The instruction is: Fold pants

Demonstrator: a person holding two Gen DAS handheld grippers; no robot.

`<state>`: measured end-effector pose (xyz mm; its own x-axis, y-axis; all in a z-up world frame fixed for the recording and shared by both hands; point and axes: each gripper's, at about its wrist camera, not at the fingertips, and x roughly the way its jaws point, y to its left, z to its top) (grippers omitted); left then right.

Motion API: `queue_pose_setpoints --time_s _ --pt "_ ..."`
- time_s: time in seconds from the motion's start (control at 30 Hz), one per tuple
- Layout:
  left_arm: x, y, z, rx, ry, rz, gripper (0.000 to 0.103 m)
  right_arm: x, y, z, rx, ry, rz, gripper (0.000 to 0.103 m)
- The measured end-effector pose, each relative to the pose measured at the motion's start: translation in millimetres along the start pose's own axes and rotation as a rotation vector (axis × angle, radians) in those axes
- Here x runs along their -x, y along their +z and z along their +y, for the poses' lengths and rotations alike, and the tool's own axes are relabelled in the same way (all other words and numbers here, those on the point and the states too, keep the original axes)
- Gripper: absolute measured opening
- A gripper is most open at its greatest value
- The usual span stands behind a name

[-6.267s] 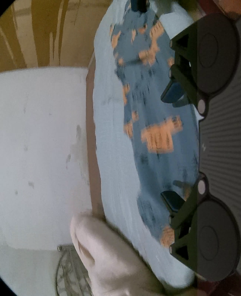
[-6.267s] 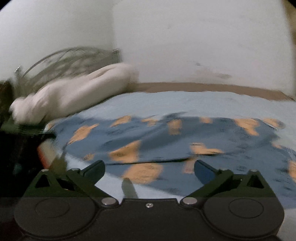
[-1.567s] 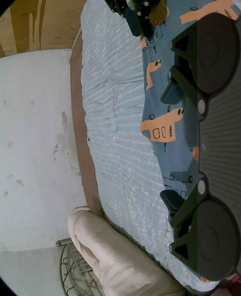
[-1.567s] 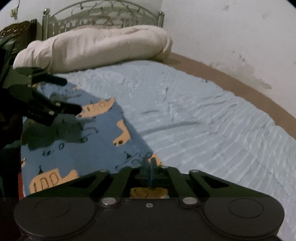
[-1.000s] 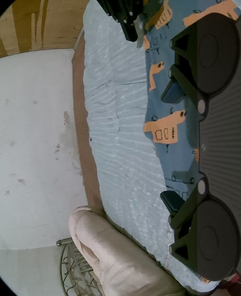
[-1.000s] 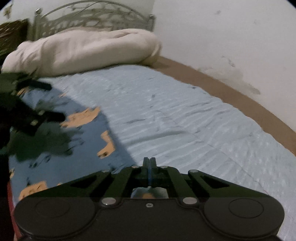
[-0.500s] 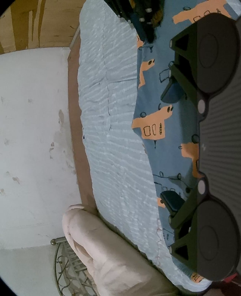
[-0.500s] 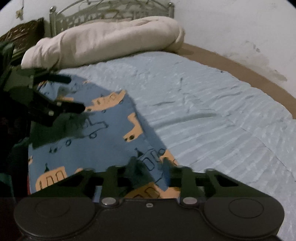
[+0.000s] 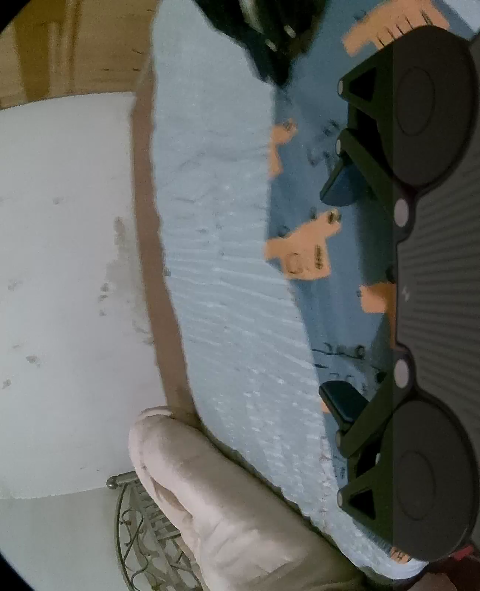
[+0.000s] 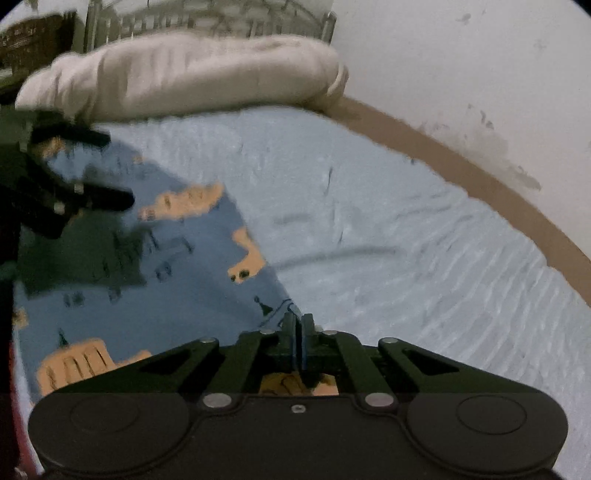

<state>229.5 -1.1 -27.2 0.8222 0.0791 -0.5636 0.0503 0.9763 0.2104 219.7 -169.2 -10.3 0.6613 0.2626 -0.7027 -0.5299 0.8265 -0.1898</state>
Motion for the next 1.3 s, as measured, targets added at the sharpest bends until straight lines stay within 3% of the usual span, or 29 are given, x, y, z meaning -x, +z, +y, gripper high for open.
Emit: queue_pose_setpoints --time_s 0.07,0.1,0.23,0.27,0.37,0.5,0.63,0.73,0.9,1.0,1.1,1.2,1.3 --pt "-8.5 -3.4 -1.2 -0.019 0.025 0.021 0.102 0.3 -5.2 3.3 0.01 -0.048 -0.006 0.027" --pt "-11.8 -4.2 -0.2 -0.022 0.032 0.026 0.102 5.1 -6.0 2.9 -0.004 -0.07 -0.014 0.031" --pt "-27.7 -1.8 11.7 0.001 0.074 0.048 0.103 39.7 -16.4 4.9 -0.054 -0.109 -0.065 0.067" --pt "-32.3 -1.0 17.4 0.016 0.079 0.056 0.103 48.3 -23.9 6.6 -0.069 -0.11 -0.067 0.072" --pt "-43.3 1.3 37.6 0.036 0.146 0.072 0.103 63.6 -56.0 9.2 -0.096 -0.173 -0.026 0.079" --pt "-53.8 5.6 59.0 0.05 0.296 0.114 0.103 93.9 -102.1 -6.5 -0.152 -0.387 -0.021 0.101" --pt "-37.9 14.1 52.9 0.079 0.341 0.081 0.102 123.1 -132.4 -28.7 -0.202 -0.66 -0.021 0.102" --pt "-19.0 21.4 35.8 0.109 0.245 0.033 0.102 154.0 -153.5 -38.9 -0.333 -0.754 -0.068 0.102" --pt "10.2 31.7 -20.4 0.109 -0.027 -0.036 0.102 192.4 -185.5 -34.6 -0.58 -0.751 -0.15 0.102" --pt "22.2 33.1 -55.4 0.094 -0.211 -0.055 0.102 207.7 -203.6 -25.2 -0.745 -0.629 -0.222 0.102" --pt "28.3 29.9 -83.8 0.065 -0.373 -0.066 0.102 212.0 -212.4 -21.3 -0.879 -0.441 -0.264 0.102" --pt "30.3 23.7 -109.4 0.017 -0.439 -0.067 0.102 209.8 -213.7 -16.2 -0.935 -0.363 -0.279 0.102" --pt "26.2 17.0 -128.0 -0.064 -0.428 -0.043 0.102 212.9 -213.2 -17.6 -1.01 -0.311 -0.292 0.102"
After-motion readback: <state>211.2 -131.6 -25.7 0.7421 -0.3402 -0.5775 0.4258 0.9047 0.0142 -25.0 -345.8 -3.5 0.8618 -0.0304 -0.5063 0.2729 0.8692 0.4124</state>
